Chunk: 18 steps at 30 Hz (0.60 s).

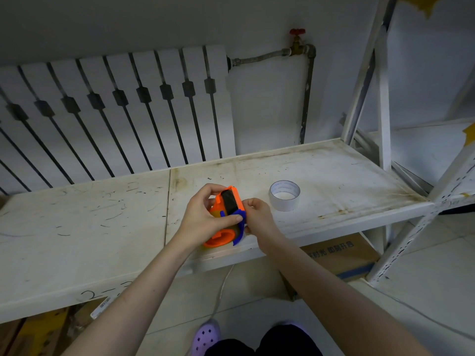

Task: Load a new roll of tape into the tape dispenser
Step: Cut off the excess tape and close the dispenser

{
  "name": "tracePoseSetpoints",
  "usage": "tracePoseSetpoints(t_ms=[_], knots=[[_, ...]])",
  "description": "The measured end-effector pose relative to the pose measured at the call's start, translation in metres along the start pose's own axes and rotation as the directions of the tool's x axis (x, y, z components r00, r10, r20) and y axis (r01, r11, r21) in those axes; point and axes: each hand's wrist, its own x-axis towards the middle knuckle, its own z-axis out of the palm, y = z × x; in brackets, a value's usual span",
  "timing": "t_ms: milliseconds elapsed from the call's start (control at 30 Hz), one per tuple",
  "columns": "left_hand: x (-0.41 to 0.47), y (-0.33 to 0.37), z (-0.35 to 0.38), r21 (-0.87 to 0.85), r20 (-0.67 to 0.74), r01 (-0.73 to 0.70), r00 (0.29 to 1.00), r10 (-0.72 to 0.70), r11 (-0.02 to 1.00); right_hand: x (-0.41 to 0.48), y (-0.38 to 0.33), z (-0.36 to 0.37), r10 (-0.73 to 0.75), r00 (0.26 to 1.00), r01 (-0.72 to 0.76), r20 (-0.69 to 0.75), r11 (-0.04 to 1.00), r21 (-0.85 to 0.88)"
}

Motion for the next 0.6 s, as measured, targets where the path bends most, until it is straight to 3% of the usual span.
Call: tracePoseSetpoints(t_ms=[100, 200, 233, 300, 400, 600], knots=[[0.002, 0.001, -0.002, -0.009, -0.016, 0.01, 1.0, -0.011, 1.0, 0.004, -0.001, -0.002, 0.043, 0.999, -0.042, 0.007, 0.992, -0.119], [0.006, 0.001, -0.006, -0.019, -0.053, 0.04, 0.998, -0.041, 0.999, 0.002, 0.0, -0.009, -0.177, 0.979, 0.164, -0.096, 0.977, -0.134], [0.007, 0.001, -0.007, -0.018, -0.066, 0.049, 0.997, -0.05, 0.999, -0.001, 0.0, -0.01, -0.268, 0.961, 0.26, -0.067, 0.96, -0.106], [0.009, 0.0, -0.007, -0.036, -0.09, 0.063, 0.994, -0.066, 0.997, -0.01, 0.002, -0.005, -0.38, 0.916, 0.385, 0.13, 0.923, -0.013], [0.009, -0.004, -0.009, -0.084, -0.134, 0.095, 0.985, -0.105, 0.992, -0.018, 0.011, 0.005, -0.35, 0.874, 0.347, 0.337, 0.935, 0.07], [0.01, -0.012, -0.021, -0.159, -0.185, 0.147, 0.967, -0.176, 0.976, -0.019, 0.031, -0.002, -0.219, 0.887, 0.286, 0.407, 0.952, -0.109]])
